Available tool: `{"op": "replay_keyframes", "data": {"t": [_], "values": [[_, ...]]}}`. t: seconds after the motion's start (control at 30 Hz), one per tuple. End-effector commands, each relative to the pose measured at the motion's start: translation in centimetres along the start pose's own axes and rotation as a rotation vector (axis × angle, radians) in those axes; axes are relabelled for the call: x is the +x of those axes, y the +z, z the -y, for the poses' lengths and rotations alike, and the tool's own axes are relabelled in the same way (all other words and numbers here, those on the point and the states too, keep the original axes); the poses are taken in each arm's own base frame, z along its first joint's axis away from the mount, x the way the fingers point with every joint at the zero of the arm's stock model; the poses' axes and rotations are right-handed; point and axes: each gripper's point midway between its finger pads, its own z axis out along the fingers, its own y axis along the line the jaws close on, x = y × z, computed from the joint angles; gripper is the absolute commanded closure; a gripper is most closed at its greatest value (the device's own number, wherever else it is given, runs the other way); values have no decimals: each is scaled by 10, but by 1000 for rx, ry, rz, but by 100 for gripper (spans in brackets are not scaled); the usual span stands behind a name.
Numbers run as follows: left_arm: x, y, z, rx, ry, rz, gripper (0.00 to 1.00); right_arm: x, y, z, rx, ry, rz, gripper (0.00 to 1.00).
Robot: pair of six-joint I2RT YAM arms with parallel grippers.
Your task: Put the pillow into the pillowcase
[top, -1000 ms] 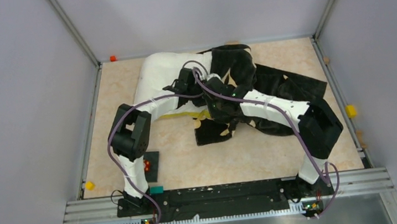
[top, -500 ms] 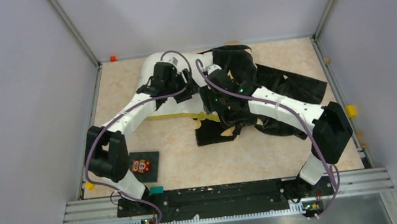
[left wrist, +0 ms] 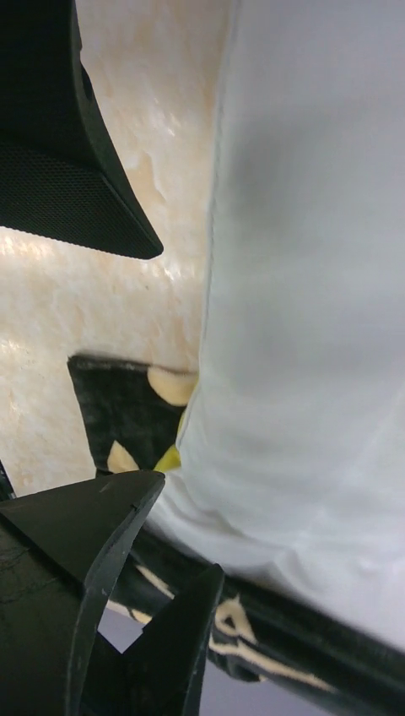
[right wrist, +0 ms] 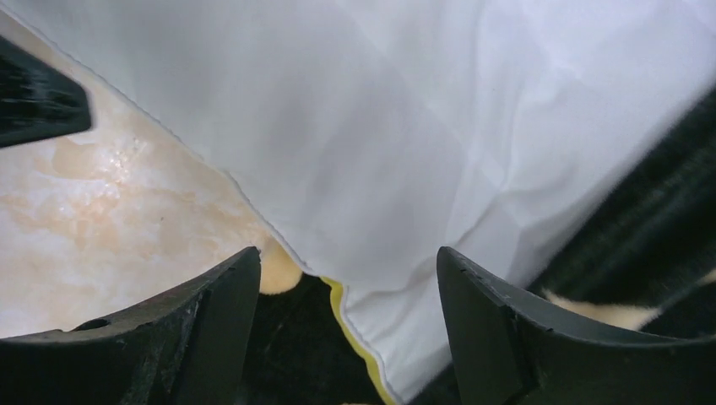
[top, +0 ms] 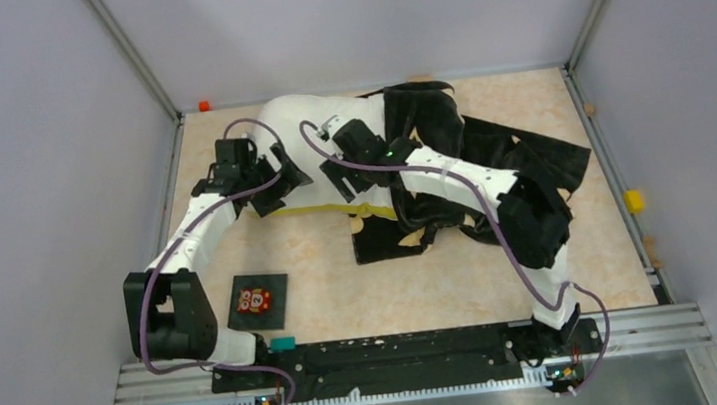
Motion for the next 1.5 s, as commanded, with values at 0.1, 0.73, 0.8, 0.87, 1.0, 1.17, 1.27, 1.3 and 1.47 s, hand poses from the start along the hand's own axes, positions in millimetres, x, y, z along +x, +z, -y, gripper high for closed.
{"op": "replay_keyframes", "data": {"t": [0.1, 0.73, 0.8, 0.87, 1.0, 1.17, 1.27, 1.3, 1.47], "values": [[-9, -26, -33, -28, -46, 43, 1, -26, 36, -35, -54, -195, 55, 24], [8, -24, -27, 48, -36, -18, 2, -29, 67, 14, 74, 46, -19, 100], [17, -20, -25, 50, -26, -35, 3, -59, 42, 24, 45, 127, 50, 100], [29, -14, -23, 59, -24, -57, 5, -81, 22, 28, 18, 180, 103, 100], [58, 7, -15, 80, -33, -115, 7, -111, -9, 39, -12, 265, 183, 100], [76, 39, 2, 145, -69, -163, 8, -136, -39, 45, -83, 368, 268, 100], [78, 57, 17, 207, -87, -169, 7, -150, -57, 49, -109, 421, 319, 100], [77, 64, 22, 225, -85, -165, 7, -152, -62, 51, -114, 437, 332, 100], [78, 95, 26, 167, -73, -177, 4, -172, -92, 60, -175, 503, 407, 100]]}}
